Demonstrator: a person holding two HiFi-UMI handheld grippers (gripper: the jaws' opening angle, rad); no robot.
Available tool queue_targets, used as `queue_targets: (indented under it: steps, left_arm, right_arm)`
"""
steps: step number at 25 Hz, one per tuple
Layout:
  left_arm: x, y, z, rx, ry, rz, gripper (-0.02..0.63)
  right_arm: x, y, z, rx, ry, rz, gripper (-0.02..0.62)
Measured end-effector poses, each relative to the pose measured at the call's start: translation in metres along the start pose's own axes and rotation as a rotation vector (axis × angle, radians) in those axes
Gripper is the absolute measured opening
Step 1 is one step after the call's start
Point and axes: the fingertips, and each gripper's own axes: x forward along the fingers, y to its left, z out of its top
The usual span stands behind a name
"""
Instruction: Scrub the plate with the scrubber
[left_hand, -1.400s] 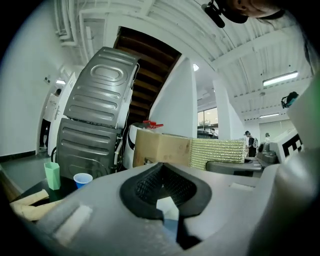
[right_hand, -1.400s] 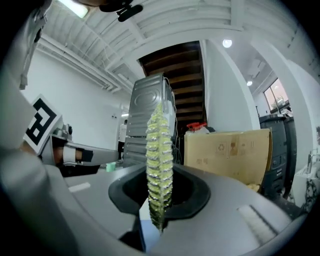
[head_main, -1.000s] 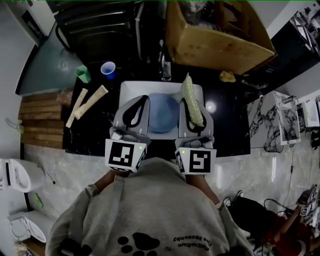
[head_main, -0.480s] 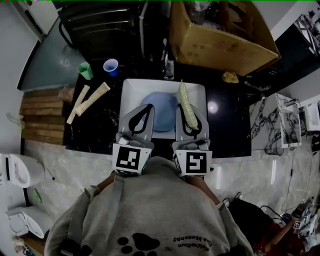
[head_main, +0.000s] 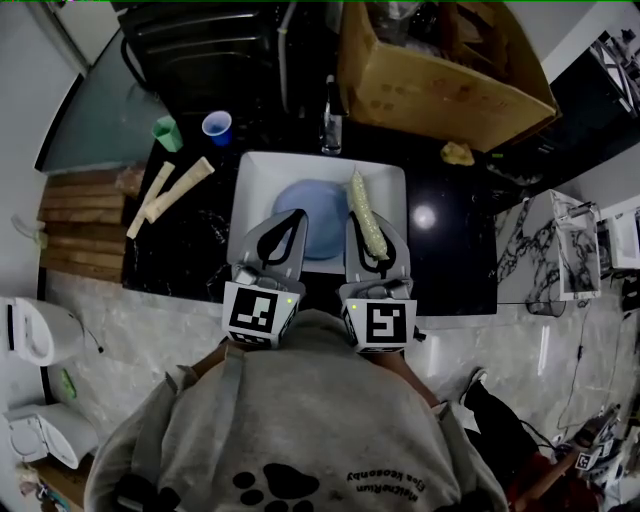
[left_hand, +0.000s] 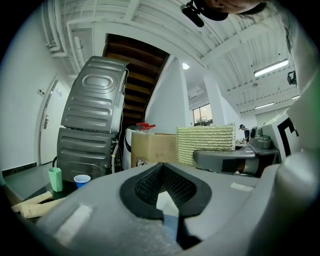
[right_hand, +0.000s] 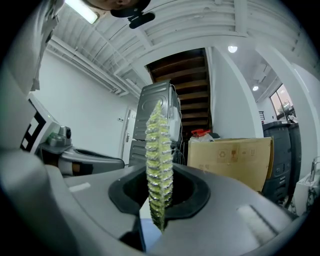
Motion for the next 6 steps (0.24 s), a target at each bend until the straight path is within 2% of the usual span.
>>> queue_targets:
  steps: [6]
  left_arm:
    - [0.0008, -0.0110, -0.0056, 0.002, 0.020, 0.014, 0.005]
  right_arm:
    - [-0.0073, -0.0023, 0.0019, 0.022, -0.011, 0.028, 0.066]
